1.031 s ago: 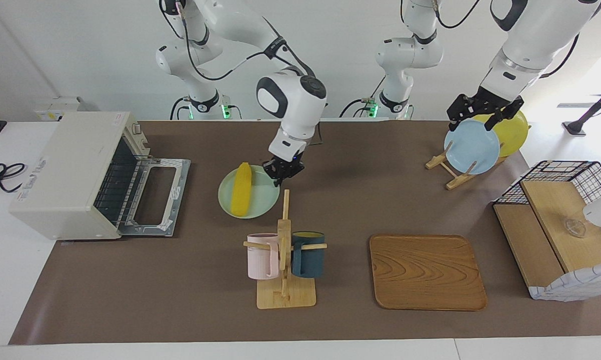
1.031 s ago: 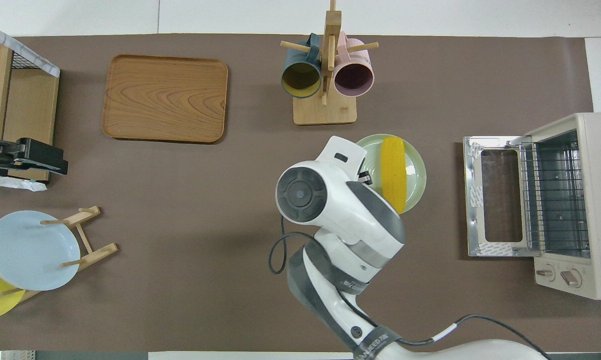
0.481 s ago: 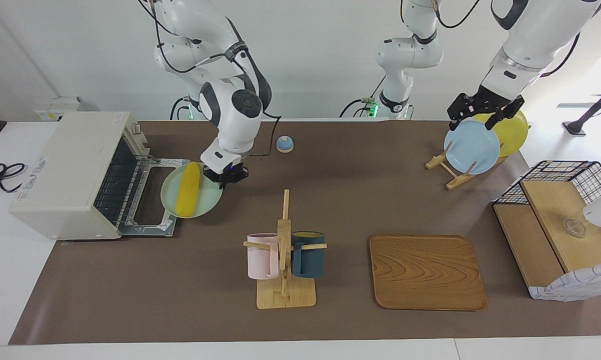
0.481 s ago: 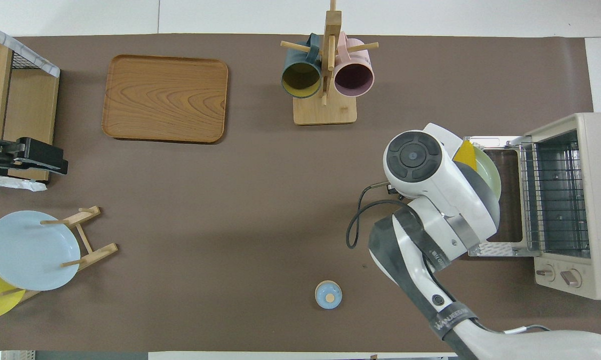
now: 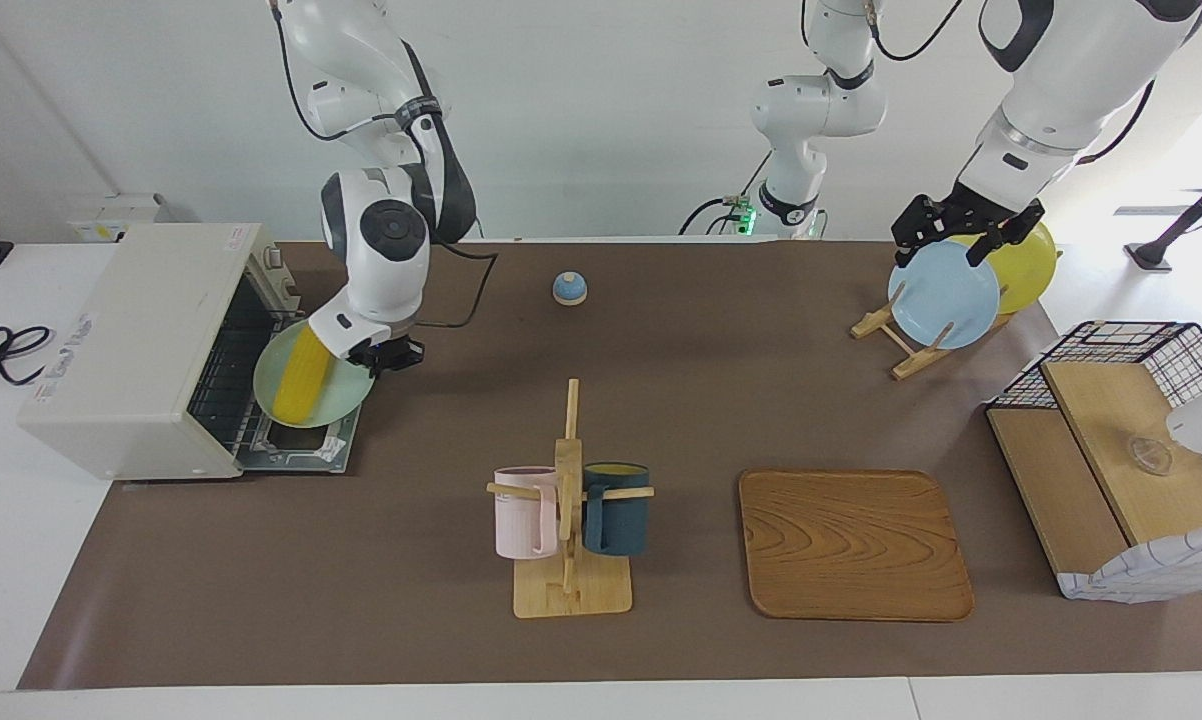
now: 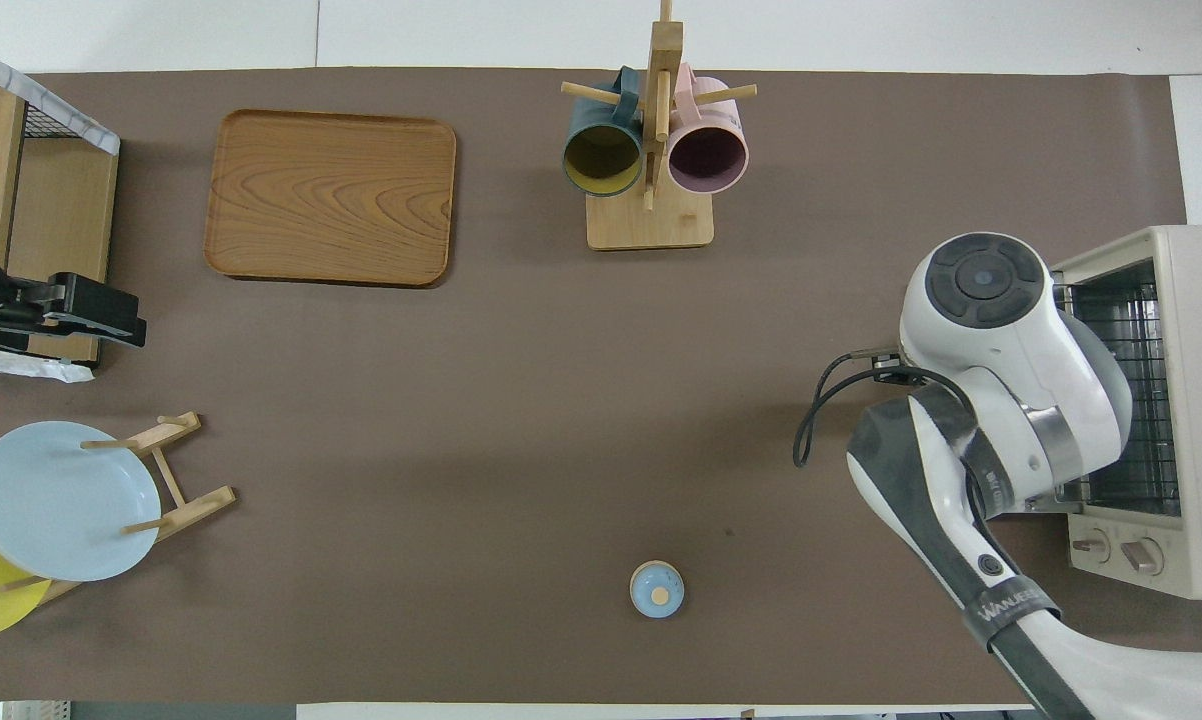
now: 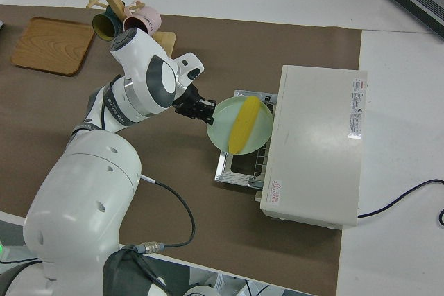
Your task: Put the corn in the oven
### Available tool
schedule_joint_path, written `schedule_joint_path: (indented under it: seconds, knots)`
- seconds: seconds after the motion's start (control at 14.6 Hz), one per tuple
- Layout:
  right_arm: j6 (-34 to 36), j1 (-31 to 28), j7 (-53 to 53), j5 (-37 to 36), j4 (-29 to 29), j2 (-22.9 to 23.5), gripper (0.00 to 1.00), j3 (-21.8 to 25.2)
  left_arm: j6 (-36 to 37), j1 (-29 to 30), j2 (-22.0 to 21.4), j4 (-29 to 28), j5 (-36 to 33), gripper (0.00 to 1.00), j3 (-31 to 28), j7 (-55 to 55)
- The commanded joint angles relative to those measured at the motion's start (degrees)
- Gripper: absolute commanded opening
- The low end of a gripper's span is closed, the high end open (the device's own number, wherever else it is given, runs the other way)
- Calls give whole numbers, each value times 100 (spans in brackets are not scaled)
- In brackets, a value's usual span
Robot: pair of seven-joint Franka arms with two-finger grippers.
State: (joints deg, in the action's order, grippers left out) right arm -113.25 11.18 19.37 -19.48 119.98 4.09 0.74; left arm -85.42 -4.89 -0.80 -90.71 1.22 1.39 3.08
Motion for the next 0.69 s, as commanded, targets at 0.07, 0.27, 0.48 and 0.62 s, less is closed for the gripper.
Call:
schedule_joint_path:
  seconds: [0.07,0.27,0.48,0.62]
  knots:
    - [119,-607,-713,-82,271,-374,0,-74,-36,49,80,36,27,100,37,-36]
    - [-196,-810,-856,-82,560,-452,0,-82,70,49,142,220,19,100,28,-36]
    - [-820,-1029,-891,-82,1053,-576,0,-74,87,49,80,221,-16,100,11,-36]
    - [-857,-1266,-1310,-82,1054,-576,0,-82,78,49,71,195,-16,100,11,-45]
